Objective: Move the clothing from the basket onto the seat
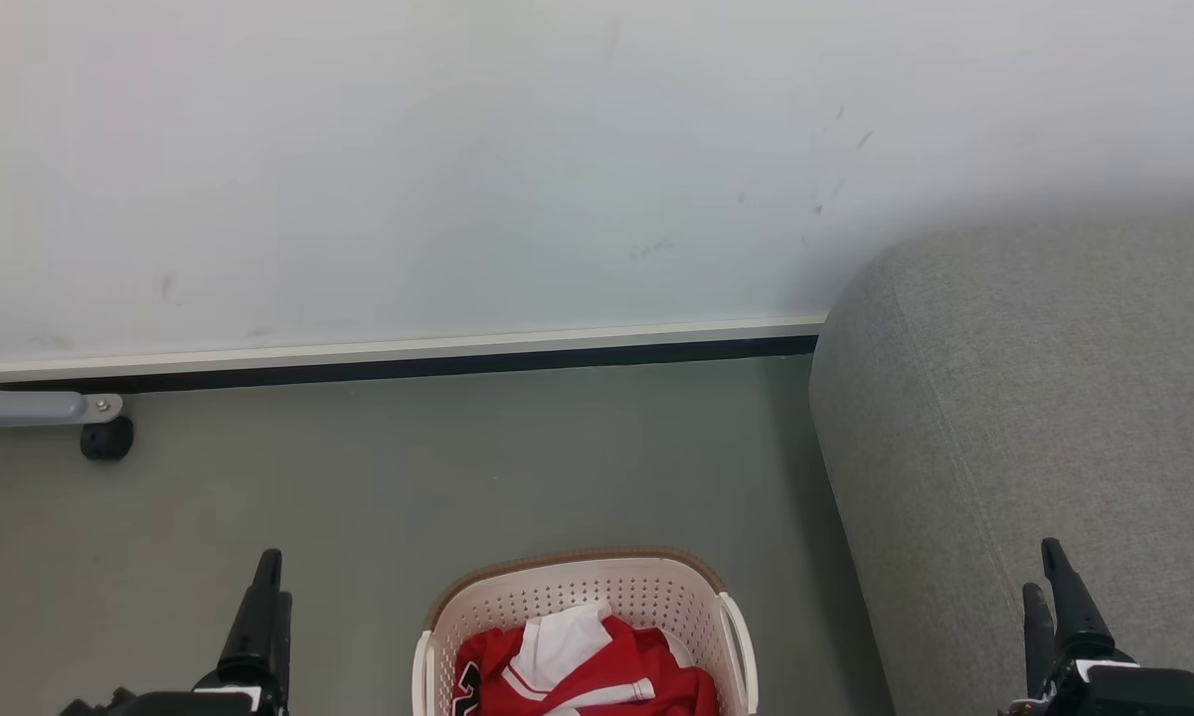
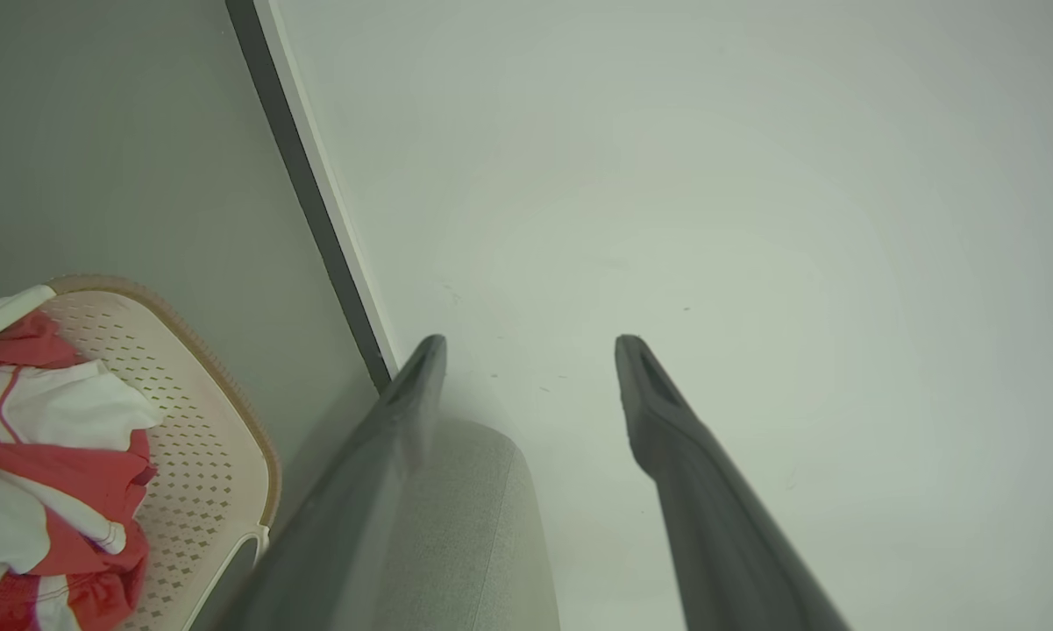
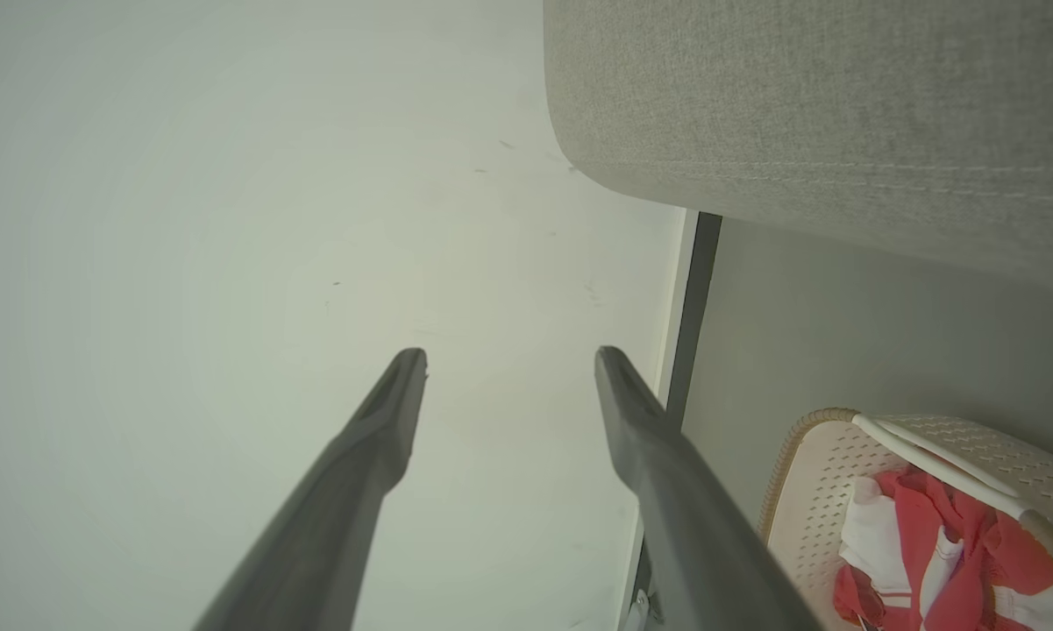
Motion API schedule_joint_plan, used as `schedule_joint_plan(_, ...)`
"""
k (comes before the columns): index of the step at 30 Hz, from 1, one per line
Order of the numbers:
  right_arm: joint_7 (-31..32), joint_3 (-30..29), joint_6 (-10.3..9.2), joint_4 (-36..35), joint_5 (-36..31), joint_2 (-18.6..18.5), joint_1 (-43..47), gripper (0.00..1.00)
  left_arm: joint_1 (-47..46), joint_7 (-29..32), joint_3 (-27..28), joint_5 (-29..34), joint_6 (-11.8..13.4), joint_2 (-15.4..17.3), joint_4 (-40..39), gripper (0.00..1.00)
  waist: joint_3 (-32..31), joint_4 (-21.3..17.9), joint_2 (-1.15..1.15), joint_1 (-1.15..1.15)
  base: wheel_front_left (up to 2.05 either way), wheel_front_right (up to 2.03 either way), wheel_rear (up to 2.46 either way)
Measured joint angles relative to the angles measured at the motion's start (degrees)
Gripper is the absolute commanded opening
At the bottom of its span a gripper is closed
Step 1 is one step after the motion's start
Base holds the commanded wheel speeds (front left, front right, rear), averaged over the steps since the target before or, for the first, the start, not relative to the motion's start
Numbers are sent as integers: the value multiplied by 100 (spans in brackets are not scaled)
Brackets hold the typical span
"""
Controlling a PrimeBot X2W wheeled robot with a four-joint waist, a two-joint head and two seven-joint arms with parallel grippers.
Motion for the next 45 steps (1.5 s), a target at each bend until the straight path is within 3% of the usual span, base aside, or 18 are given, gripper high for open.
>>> schedule_joint_plan(19,-398,392,0,-225,-898,-175,-109,100,-82,-411,-433,1076,51,186,-182,100,12,-9,0,0,0,0,0)
schedule_joint_plan(31,-636,753,-10,-296,-2091,-392,-209,100,-121,-657,-690,2120,310,298,-250,100,13,-25,0,0,0,0,0)
schedule_joint_plan(45,-898,1106,-233,-479,-3486,-571,-330,100,-202,-913,-940,3296,590,490,-443,100,33,-25,0,0,0,0,0)
